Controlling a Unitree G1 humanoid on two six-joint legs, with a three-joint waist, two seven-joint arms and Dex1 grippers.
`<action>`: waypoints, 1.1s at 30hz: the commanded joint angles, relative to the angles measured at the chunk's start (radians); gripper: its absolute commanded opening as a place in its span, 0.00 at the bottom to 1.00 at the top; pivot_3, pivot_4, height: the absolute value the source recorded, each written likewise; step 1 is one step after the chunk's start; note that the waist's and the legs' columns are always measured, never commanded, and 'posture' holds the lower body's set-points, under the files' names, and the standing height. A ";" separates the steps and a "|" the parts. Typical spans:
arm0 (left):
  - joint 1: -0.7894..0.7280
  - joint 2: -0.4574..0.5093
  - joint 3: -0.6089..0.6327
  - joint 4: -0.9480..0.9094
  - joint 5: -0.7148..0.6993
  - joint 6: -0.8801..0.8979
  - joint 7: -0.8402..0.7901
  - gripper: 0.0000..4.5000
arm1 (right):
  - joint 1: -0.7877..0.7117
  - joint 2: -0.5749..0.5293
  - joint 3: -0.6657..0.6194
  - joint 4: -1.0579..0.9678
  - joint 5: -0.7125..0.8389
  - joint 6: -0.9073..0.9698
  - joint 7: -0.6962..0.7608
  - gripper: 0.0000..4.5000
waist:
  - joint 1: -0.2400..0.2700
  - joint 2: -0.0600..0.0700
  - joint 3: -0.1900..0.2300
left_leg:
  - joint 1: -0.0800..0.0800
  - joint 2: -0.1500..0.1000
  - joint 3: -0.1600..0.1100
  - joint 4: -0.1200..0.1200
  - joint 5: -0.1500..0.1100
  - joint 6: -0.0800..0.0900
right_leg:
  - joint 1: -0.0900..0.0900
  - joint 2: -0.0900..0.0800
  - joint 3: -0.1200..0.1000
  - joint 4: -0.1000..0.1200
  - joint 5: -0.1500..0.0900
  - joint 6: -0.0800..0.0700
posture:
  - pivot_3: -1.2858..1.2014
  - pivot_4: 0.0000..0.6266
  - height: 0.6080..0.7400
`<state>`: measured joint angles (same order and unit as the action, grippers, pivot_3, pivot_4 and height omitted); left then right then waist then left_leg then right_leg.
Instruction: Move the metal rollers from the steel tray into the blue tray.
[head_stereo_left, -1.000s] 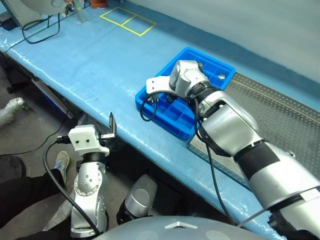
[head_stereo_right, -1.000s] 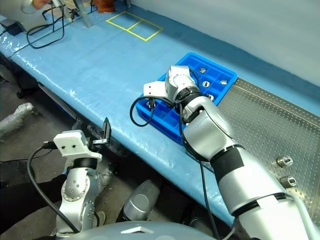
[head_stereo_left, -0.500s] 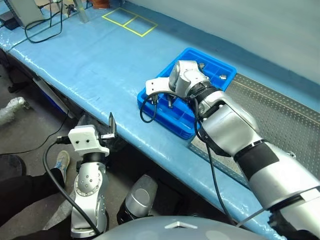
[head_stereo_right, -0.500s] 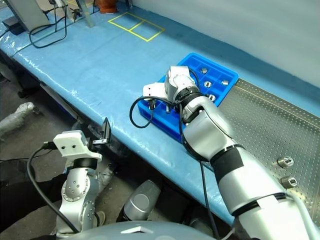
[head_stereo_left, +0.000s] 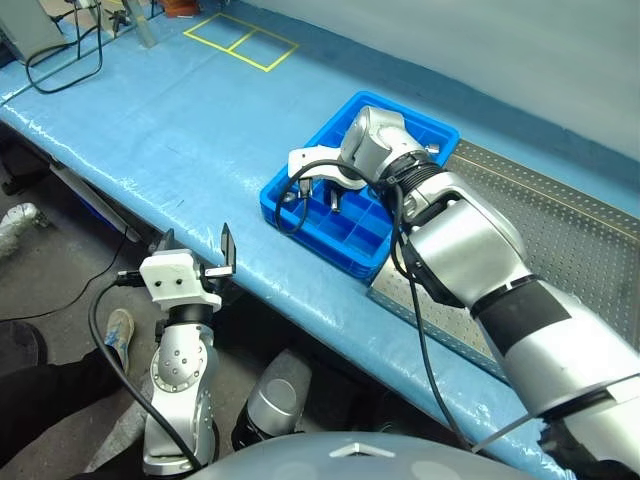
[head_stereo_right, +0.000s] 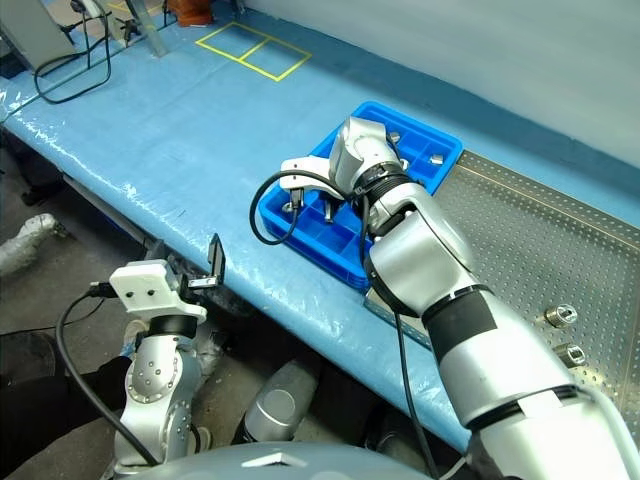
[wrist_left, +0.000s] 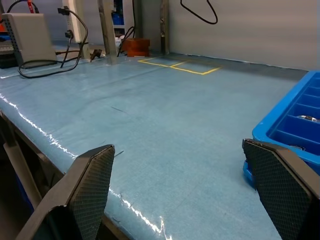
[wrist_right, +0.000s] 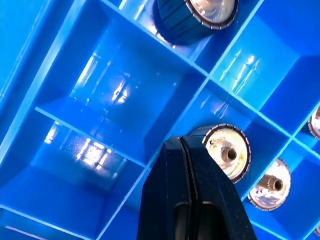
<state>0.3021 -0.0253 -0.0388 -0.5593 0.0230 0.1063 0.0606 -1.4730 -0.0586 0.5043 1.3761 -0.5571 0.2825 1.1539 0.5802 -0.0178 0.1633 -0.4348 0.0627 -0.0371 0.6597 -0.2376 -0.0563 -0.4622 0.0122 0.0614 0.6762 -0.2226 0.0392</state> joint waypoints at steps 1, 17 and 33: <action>0.008 0.012 -0.009 -0.033 0.027 -0.060 -0.003 1.00 | -0.028 0.007 -0.013 -0.006 0.003 0.018 -0.045 0.00 | 0.000 0.000 0.000 | 0.000 0.000 0.000 0.000 0.000 0.000 | 0.000 0.000 0.000 0.000 0.000 0.000 | 0.77 0.24 1.00; 0.038 0.001 -0.024 -0.018 0.059 -0.076 0.010 1.00 | -0.033 0.005 0.007 0.006 -0.026 0.059 -0.123 0.48 | 0.007 0.000 0.000 | 0.000 0.000 0.000 0.000 0.000 0.000 | 0.000 0.000 0.000 0.000 0.000 0.000 | 0.78 0.24 1.00; 0.044 -0.008 -0.020 -0.024 0.064 -0.074 0.014 1.00 | 0.023 0.001 0.058 0.020 -0.066 0.128 -0.181 0.48 | 0.022 0.000 0.000 | 0.000 0.000 0.000 0.002 0.000 0.000 | 0.001 -0.001 -0.001 0.001 -0.002 -0.004 | 0.79 0.24 1.00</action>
<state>0.3419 -0.0276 -0.0519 -0.5593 0.0765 0.0559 0.0669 -1.4635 -0.0430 0.5437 1.3887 -0.5896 0.3858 0.9877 0.6023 -0.0179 0.1632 -0.4343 0.0625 -0.0372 0.6620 -0.2373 -0.0564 -0.4613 0.0109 0.0605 0.6769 -0.2250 0.0356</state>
